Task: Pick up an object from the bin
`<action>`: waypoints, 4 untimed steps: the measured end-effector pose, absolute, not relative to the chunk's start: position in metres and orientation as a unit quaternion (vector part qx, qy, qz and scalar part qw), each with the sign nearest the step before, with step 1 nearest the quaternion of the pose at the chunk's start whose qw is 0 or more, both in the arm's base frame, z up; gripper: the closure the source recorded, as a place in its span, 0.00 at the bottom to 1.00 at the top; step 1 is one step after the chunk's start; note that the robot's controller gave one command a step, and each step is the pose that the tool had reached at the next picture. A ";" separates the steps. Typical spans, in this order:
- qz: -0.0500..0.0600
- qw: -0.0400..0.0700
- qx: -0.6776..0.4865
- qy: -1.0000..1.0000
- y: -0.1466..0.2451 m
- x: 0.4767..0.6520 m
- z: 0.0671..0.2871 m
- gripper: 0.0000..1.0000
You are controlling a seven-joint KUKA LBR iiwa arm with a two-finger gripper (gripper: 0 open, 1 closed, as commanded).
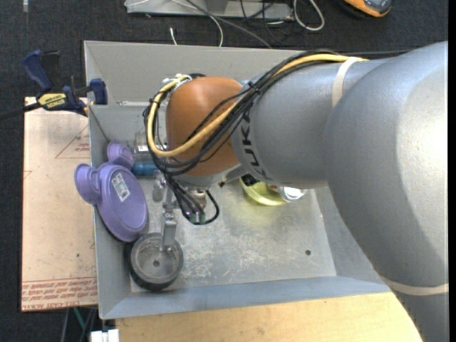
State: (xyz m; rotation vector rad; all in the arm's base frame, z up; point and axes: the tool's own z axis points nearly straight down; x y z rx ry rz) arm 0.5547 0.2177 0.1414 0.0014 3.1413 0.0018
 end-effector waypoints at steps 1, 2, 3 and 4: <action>0.001 0.000 0.001 1.000 0.218 0.555 0.141 0.00; 0.002 0.003 -0.177 0.984 0.236 0.583 0.076 0.00; 0.001 0.003 -0.052 0.999 0.245 0.513 0.096 0.00; 0.002 0.003 -0.064 0.998 0.247 0.498 0.096 0.00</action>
Offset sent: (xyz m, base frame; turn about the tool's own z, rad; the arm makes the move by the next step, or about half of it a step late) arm 0.0291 0.0179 -0.0714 -0.3821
